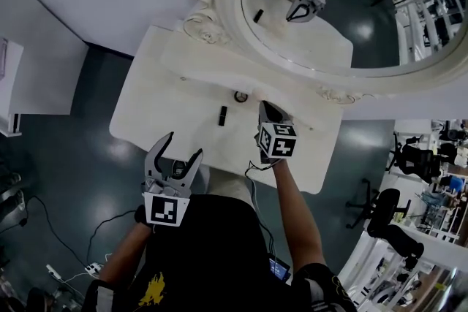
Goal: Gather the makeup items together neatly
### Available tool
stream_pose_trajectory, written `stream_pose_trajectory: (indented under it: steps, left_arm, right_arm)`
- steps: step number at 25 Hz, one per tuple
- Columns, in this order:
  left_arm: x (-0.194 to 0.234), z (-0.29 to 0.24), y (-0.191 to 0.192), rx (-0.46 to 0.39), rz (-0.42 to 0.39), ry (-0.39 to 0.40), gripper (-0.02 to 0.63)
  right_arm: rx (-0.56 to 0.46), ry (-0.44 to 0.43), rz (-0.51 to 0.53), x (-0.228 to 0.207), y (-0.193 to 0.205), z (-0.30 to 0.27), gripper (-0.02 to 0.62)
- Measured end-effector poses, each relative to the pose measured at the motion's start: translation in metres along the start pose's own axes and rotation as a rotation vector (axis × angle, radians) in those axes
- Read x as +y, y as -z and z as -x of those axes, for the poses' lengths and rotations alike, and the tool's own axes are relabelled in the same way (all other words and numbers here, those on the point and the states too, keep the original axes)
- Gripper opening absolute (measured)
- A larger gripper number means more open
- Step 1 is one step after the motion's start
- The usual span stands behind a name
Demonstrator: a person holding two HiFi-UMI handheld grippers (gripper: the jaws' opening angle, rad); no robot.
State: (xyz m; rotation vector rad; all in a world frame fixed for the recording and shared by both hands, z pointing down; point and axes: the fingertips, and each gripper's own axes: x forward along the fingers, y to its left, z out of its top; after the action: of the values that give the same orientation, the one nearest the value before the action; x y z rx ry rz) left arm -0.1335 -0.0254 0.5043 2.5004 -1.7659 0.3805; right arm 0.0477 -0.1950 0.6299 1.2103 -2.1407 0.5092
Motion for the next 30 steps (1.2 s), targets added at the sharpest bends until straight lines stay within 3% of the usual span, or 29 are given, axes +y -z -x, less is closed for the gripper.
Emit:
stream_pose_trajectory:
  steps: [8, 13, 20, 21, 30]
  left_arm:
    - [0.023, -0.007, -0.018, -0.023, 0.009, -0.04, 0.29]
    - [0.036, -0.011, -0.016, -0.019, 0.021, -0.062, 0.287]
    - [0.038, -0.012, -0.011, -0.003, 0.012, -0.064, 0.285]
    - [0.037, -0.014, -0.011, 0.001, 0.013, -0.061, 0.284]
    - [0.026, -0.019, -0.017, -0.011, -0.003, -0.03, 0.284]
  right_arm:
    - [0.12, 0.037, -0.027, -0.012, -0.023, -0.018, 0.014]
    - [0.188, 0.062, -0.053, -0.021, -0.018, -0.028, 0.015]
    - [0.145, 0.111, 0.004, -0.033, -0.023, -0.038, 0.02]
    - [0.141, 0.116, 0.005, -0.034, -0.024, -0.038, 0.051]
    - [0.092, 0.139, -0.038, -0.042, -0.015, -0.017, 0.051]
